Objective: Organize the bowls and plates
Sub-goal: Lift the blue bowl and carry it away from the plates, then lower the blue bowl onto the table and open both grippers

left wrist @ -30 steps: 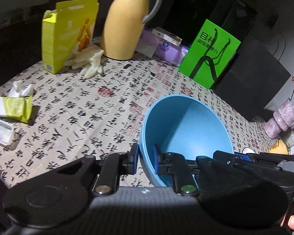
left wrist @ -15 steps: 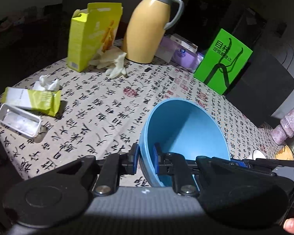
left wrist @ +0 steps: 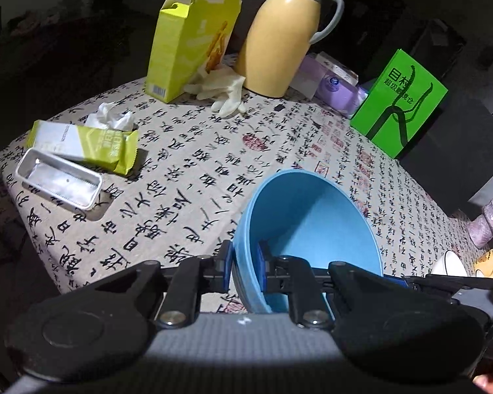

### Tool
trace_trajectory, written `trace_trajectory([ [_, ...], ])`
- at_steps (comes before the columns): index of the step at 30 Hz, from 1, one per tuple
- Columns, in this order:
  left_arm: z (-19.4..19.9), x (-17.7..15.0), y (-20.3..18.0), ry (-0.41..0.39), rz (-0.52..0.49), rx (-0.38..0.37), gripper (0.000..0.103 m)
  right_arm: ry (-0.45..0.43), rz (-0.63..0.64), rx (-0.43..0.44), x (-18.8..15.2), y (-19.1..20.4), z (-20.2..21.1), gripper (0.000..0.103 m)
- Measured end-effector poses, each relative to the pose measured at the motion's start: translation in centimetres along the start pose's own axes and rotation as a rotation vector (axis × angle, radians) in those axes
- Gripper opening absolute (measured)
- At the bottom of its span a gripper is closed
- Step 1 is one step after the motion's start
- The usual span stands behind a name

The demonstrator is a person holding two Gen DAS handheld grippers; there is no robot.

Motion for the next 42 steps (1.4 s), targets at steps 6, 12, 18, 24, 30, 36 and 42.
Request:
trace_trajectory([
  [6,-0.7,-0.4,1.0,0.019,0.018,0.003,0.015,0.019,0.006,0.006,-0.4,0.7,-0.8,0.013],
  [12,-1.3,-0.8,1.5,0.035,0.025,0.006,0.015,0.03,0.017,-0.004,-0.7,1.0,-1.5,0.013],
  [18,-1.9,-1.1,1.7,0.049,0.032,0.007,0.015,0.028,0.016,-0.004,-0.7,1.0,-1.8,0.013],
  [24,-2.1,-1.1,1.9,0.052,0.036,0.009,0.015,0.021,0.015,-0.003,-0.6,1.1,-1.8,0.013],
  [30,-2.0,-1.1,2.1,0.045,0.056,-0.011,0.016,0.026,-0.002,0.006,-0.5,1.2,-1.8,0.018],
  [36,-1.0,-0.8,2.1,0.004,0.042,-0.011,0.028,-0.002,-0.031,0.049,-0.3,1.3,-1.0,0.031],
  [42,0.9,-0.3,1.8,-0.075,0.006,0.014,0.05,-0.067,-0.055,0.075,-0.1,1.0,0.9,0.061],
])
Point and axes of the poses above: each gripper's, at about its wrist camera, not at the fingertips, and z roughly against the way its jaws point, y to its left, x to its top, the point moved 8 cm from there along -z, roughly the way its jaws point, and after that the axes turned 4 degrees about -z, right-handed, at the moved point
